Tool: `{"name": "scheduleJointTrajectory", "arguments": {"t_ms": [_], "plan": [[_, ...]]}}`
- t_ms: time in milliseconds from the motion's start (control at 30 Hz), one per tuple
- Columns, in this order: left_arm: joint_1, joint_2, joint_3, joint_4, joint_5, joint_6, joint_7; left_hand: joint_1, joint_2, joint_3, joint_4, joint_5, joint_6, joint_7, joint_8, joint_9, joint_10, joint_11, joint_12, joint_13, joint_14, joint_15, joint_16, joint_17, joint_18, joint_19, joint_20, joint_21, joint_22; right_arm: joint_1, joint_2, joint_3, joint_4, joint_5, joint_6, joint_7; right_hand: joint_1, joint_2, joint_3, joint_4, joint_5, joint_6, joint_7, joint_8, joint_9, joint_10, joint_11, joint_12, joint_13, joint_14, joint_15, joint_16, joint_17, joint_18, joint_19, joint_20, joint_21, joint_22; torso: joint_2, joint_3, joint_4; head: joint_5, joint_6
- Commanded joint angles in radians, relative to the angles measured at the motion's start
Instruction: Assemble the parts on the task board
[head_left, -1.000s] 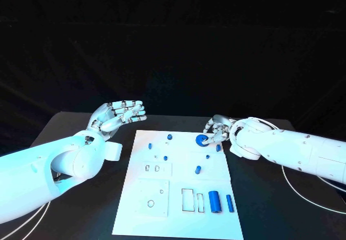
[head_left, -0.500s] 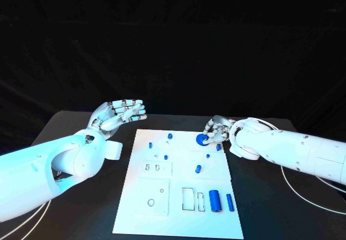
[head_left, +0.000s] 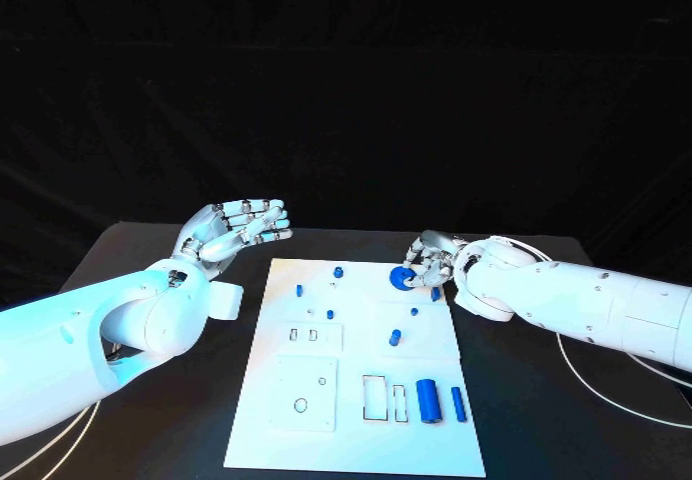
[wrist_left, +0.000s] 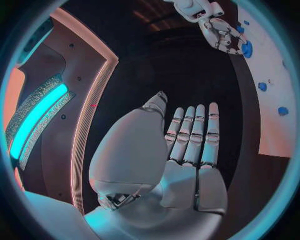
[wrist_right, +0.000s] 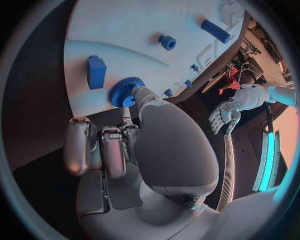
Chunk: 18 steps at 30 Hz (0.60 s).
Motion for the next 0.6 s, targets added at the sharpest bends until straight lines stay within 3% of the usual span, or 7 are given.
{"name": "scheduleJointTrajectory", "arguments": {"t_ms": [33, 400, 600], "plan": [[0.001, 0.003, 0.001, 0.0, 0.001, 0.02, 0.005, 0.008, 0.002, 0.007, 0.001, -0.005, 0.006, 0.033, -0.001, -0.002, 0.007, 0.001, -0.003, 0.0, -0.004, -0.002, -0.005, 0.001, 0.012, 0.003, 0.005, 0.004, -0.001, -0.006, 0.003, -0.002, 0.017, -0.125, -0.066, -0.007, -0.019, -0.016, 0.02, 0.008, -0.02, 0.032, -0.014, 0.001, -0.001, 0.006, -0.003, 0.005, 0.111, 0.084, -0.007, 0.003, 0.155, -0.008, 0.005, -0.005, 0.006, 0.023, -0.001, 0.0004, 0.0007, 0.0, 0.004], [0.001, 0.005, 0.001, -0.003, 0.001, 0.02, 0.004, 0.008, 0.003, 0.008, 0.002, -0.005, 0.006, 0.033, -0.001, -0.002, 0.007, 0.001, -0.003, 0.0, -0.004, -0.002, -0.005, 0.002, 0.012, 0.003, 0.005, 0.004, -0.002, -0.008, 0.01, -0.002, 0.106, -0.237, -0.235, -0.03, -0.073, -0.031, 0.041, 0.017, -0.015, 0.037, -0.015, -0.003, -0.003, 0.015, -0.003, 0.011, 0.12, 0.087, -0.008, 0.007, 0.166, -0.014, 0.022, -0.005, 0.025, 0.05, 0.0, 0.0011, -0.0002, 0.002, 0.008], [0.001, 0.009, 0.001, -0.006, 0.001, 0.022, 0.004, 0.008, 0.003, 0.008, 0.002, -0.005, 0.006, 0.033, -0.001, -0.002, 0.007, 0.001, -0.003, 0.0, -0.004, -0.002, -0.005, 0.002, 0.012, 0.003, 0.005, 0.004, -0.002, -0.008, 0.044, -0.002, 0.137, -0.283, -0.265, -0.045, -0.076, -0.031, 0.044, 0.016, -0.015, 0.038, -0.015, -0.003, -0.003, 0.017, -0.004, 0.013, 0.123, 0.087, -0.008, 0.007, 0.169, -0.015, 0.024, -0.005, 0.029, 0.054, -0.001, -0.0001, 0.0029, 0.0, 0.007]]}}
